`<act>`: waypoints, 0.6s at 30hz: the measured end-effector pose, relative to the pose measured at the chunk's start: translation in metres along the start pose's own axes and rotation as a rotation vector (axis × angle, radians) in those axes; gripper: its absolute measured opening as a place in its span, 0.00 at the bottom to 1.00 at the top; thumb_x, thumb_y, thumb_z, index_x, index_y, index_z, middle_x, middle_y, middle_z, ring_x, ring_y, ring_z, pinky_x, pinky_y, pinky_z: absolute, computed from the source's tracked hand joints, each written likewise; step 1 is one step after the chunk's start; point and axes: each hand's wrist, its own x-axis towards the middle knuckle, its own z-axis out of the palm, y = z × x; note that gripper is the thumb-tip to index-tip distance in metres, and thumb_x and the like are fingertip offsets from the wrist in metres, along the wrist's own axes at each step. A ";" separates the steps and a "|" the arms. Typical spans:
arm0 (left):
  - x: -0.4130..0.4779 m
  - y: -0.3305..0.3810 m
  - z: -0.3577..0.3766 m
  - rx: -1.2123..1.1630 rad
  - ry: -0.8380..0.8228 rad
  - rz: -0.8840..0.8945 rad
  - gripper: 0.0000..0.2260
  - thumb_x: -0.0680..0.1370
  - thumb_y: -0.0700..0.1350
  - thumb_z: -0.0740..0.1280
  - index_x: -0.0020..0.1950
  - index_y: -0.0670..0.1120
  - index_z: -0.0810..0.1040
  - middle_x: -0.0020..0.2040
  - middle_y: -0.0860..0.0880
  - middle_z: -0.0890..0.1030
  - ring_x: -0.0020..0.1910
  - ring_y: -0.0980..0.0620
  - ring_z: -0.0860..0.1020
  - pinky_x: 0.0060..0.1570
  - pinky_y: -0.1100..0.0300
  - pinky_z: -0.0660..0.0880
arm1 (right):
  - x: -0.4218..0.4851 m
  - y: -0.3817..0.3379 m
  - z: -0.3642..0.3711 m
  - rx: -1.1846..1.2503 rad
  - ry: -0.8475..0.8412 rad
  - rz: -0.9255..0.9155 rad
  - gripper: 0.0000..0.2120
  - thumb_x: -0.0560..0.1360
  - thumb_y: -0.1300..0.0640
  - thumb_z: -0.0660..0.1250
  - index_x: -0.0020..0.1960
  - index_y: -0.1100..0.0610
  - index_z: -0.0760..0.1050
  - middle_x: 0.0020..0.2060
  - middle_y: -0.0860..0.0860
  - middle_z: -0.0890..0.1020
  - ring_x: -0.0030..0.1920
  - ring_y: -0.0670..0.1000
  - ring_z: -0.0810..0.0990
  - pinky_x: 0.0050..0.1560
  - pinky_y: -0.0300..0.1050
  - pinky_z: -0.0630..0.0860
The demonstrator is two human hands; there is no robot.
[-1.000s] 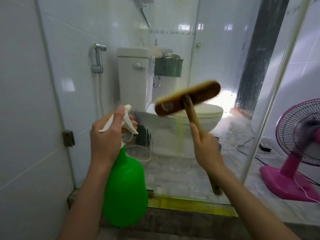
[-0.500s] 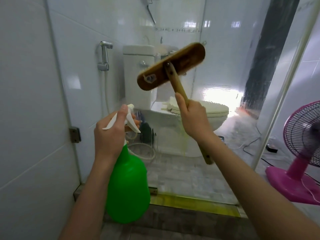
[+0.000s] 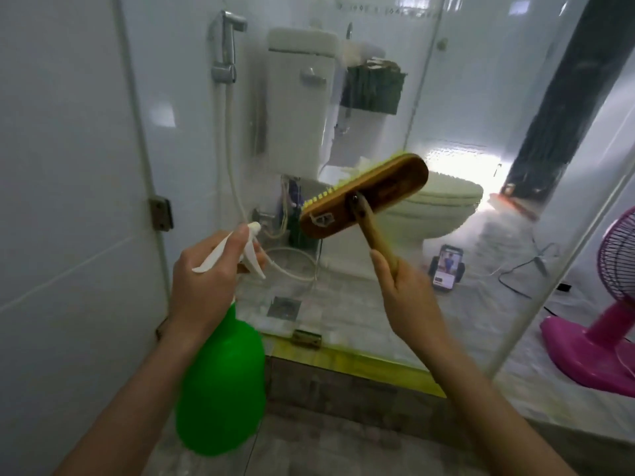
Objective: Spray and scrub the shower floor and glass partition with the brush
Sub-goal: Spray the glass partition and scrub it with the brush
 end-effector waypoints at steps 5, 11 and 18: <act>-0.011 -0.023 -0.005 -0.053 0.047 -0.029 0.14 0.80 0.53 0.67 0.36 0.55 0.86 0.37 0.50 0.86 0.42 0.45 0.86 0.50 0.47 0.83 | -0.078 0.071 -0.005 -0.029 -0.070 0.211 0.27 0.73 0.34 0.50 0.35 0.55 0.71 0.26 0.50 0.73 0.25 0.47 0.71 0.26 0.41 0.65; -0.018 -0.038 0.006 0.013 -0.012 -0.018 0.16 0.79 0.55 0.63 0.35 0.59 0.85 0.38 0.54 0.86 0.43 0.49 0.85 0.56 0.42 0.80 | -0.035 0.019 0.026 -0.026 -0.112 0.076 0.22 0.78 0.40 0.54 0.37 0.56 0.70 0.26 0.52 0.73 0.26 0.50 0.72 0.24 0.38 0.63; -0.022 -0.048 0.002 -0.050 0.032 -0.046 0.13 0.78 0.55 0.65 0.38 0.60 0.86 0.38 0.54 0.86 0.47 0.44 0.85 0.57 0.40 0.79 | -0.103 0.093 0.015 -0.126 -0.130 0.243 0.35 0.70 0.24 0.44 0.37 0.54 0.70 0.25 0.50 0.74 0.24 0.48 0.73 0.26 0.49 0.70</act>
